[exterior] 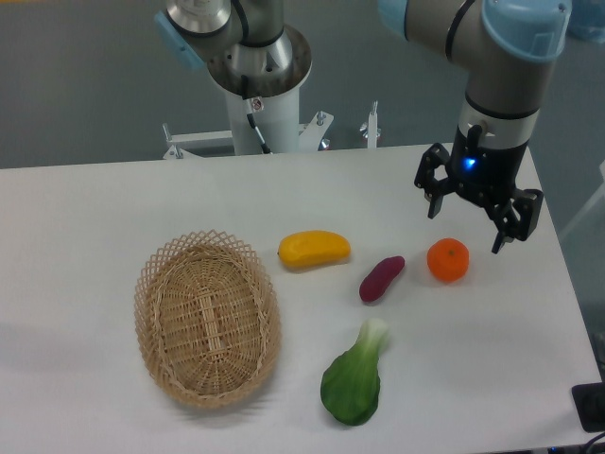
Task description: Pick up the green vegetable from the table
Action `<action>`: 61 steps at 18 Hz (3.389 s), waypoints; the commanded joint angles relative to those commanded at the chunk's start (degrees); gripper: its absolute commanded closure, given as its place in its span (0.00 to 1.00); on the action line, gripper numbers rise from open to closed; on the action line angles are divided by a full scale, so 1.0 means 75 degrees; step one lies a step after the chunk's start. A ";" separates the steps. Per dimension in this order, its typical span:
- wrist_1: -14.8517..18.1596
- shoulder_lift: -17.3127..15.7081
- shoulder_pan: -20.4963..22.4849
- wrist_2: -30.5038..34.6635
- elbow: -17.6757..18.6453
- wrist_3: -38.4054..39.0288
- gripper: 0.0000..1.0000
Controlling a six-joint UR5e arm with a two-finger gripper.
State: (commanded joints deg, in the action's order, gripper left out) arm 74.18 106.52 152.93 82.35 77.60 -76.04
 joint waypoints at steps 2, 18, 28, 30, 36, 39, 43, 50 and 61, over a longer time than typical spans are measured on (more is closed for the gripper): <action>-0.0339 0.0035 -0.0198 -0.0152 0.0024 0.0421 0.00; -0.1921 0.1909 -0.1125 -0.0059 0.0703 0.2369 0.00; -0.3633 0.1910 -0.1301 0.0328 0.1981 0.1818 0.00; -0.3657 0.1945 -0.1382 0.0375 0.2062 0.1841 0.00; -0.3739 0.2109 -0.1523 0.1148 0.2156 0.1877 0.00; -0.3774 0.2133 -0.1617 0.1148 0.2157 0.1935 0.00; -0.4067 0.2192 -0.1652 0.1160 0.2285 0.2063 0.00; -0.4172 0.2250 -0.1676 0.1172 0.2368 0.2099 0.00; -0.4782 0.2332 -0.1676 0.1266 0.2356 0.2029 0.23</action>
State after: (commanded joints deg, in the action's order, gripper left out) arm 38.32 124.01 140.36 91.85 95.27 -60.82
